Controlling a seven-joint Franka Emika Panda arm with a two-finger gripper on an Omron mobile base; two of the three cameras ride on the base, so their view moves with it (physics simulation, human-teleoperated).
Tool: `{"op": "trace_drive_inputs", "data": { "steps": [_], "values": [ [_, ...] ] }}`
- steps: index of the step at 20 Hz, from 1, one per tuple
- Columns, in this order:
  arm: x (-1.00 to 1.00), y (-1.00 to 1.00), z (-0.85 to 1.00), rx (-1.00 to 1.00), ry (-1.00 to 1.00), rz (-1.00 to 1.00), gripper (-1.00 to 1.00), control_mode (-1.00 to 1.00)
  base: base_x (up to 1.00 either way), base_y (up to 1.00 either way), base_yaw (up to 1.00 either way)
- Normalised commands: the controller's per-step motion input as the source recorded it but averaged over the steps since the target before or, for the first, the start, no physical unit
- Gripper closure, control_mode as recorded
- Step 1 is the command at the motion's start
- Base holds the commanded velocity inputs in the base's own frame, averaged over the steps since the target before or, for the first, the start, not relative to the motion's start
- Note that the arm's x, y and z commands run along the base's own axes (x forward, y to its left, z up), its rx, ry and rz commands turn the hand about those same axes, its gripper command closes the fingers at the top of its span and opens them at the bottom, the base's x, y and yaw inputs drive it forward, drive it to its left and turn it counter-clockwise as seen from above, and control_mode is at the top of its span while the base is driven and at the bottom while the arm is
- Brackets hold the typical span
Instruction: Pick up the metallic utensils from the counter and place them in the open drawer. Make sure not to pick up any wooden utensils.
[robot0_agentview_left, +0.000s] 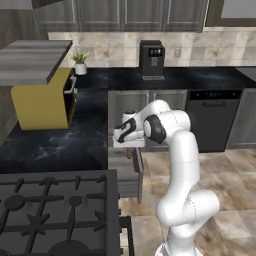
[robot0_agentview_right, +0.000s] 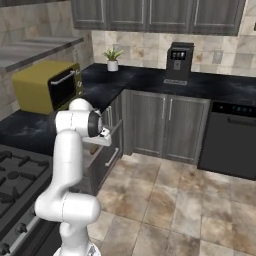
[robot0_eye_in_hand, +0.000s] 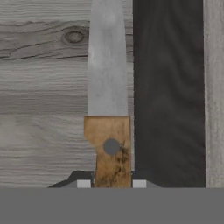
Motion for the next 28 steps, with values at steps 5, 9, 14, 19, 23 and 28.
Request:
{"op": "trace_drive_inputs", "data": {
  "steps": [5,9,14,19,23,28],
  "values": [
    [0.00,-1.00,-0.83,0.00,0.09,-0.07,1.00,-1.00,0.00,0.00,0.00],
    [0.00,-1.00,-0.77,0.00,0.08,-0.07,1.00,-1.00,0.00,0.00,0.00],
    [-0.04,-1.00,-0.73,0.00,0.05,-0.05,1.00,-1.00,0.00,0.00,0.00],
    [-0.18,-1.00,-0.70,0.00,0.01,-0.03,1.00,-1.00,0.00,0.00,0.00],
    [-0.31,-1.00,-0.39,0.04,-0.01,0.00,1.00,-1.00,0.00,0.00,0.00],
    [-0.40,-0.30,0.73,0.16,-0.36,0.11,1.00,-1.00,0.00,0.00,0.00]
  ]
}}
